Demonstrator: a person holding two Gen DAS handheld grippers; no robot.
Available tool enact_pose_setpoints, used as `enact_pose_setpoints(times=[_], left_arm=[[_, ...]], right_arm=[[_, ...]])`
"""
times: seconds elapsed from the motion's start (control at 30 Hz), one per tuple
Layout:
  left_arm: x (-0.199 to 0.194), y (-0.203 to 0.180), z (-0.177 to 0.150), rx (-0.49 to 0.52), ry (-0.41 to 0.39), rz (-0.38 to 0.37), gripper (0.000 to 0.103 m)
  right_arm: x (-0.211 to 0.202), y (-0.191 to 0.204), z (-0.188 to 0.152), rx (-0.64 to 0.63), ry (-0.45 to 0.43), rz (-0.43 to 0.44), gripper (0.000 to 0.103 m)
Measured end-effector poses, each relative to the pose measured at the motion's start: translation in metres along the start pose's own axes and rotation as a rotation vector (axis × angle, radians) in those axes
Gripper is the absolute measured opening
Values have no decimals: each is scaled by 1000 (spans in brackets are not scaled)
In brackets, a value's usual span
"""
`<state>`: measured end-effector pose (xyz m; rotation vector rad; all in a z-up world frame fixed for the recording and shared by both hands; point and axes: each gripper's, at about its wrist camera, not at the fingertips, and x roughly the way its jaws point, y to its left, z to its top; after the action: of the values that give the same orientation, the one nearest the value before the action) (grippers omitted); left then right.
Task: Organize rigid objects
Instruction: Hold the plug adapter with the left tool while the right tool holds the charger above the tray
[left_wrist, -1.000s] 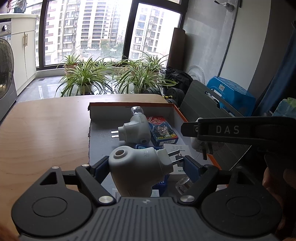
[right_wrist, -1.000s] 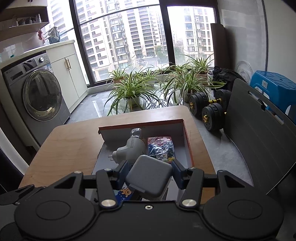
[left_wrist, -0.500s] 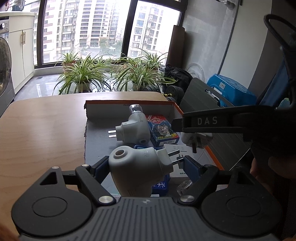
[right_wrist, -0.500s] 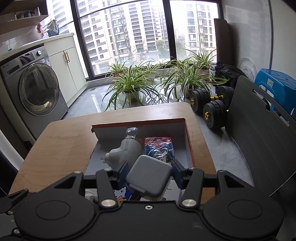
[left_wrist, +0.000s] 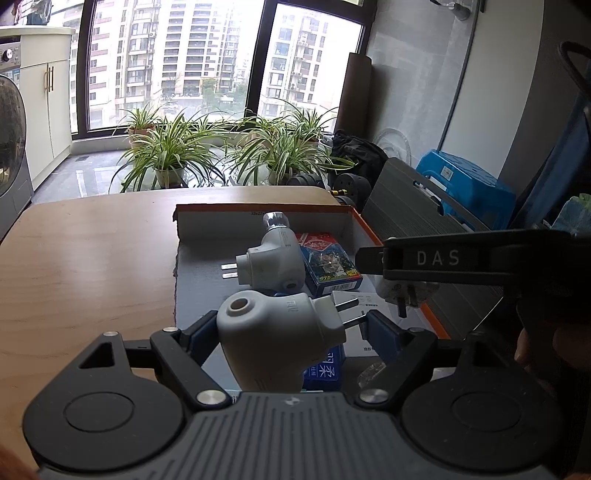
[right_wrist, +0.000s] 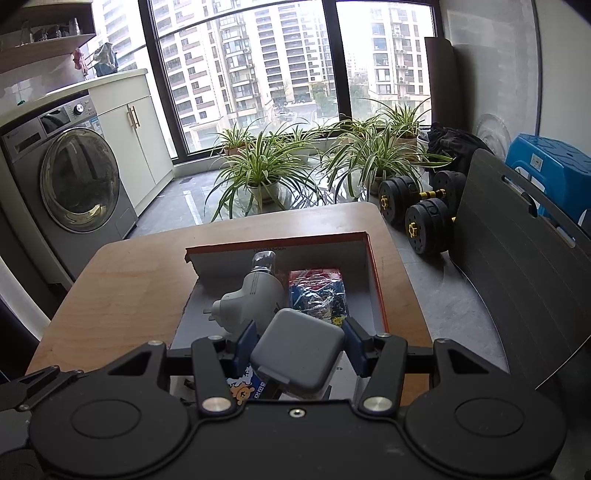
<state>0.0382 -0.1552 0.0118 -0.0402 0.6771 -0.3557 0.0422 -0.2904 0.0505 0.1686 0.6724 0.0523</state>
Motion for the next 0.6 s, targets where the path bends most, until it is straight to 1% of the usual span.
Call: enact_pose_setpoints(times=[0.3, 0.6], left_arm=[[-15, -1, 1, -11, -23, 5, 86], [-27, -6, 3, 0, -56, -6, 86]], right_arm=[[-27, -2, -4, 21, -34, -5, 62], [-48, -5, -8, 29, -58, -9, 62]])
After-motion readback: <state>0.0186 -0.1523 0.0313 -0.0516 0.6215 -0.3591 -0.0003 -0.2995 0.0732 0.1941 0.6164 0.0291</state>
